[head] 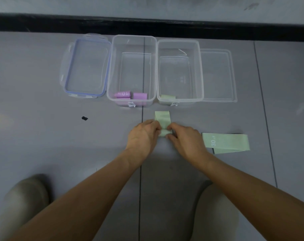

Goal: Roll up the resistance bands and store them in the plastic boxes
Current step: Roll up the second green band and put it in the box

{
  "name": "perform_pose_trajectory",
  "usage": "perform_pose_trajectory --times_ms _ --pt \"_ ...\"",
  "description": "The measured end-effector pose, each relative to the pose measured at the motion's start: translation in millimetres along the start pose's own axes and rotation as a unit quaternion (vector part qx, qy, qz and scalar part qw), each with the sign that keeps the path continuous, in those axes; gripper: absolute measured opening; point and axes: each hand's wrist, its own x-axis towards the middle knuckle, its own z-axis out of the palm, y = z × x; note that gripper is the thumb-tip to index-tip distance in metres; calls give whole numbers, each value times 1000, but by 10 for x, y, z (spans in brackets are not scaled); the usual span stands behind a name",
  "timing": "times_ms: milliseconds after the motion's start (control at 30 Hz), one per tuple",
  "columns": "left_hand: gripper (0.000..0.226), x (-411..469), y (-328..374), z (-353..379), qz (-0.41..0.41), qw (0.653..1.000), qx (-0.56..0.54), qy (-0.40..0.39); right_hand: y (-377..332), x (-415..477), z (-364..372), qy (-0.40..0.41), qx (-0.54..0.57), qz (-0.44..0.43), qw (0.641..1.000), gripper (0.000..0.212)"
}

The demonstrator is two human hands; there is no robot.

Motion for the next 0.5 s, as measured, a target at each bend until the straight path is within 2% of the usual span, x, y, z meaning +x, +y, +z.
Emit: perform_pose_trajectory --times_ms 200,367,500 --pt "24 28 -43 10 25 1000 6 -9 14 111 -68 -13 25 31 999 24" --pt "23 62 -25 -45 22 1000 15 -12 7 93 -40 11 61 19 998 27" --pt "20 130 -35 -59 6 1000 10 -24 29 45 -6 -7 72 -1 997 35"
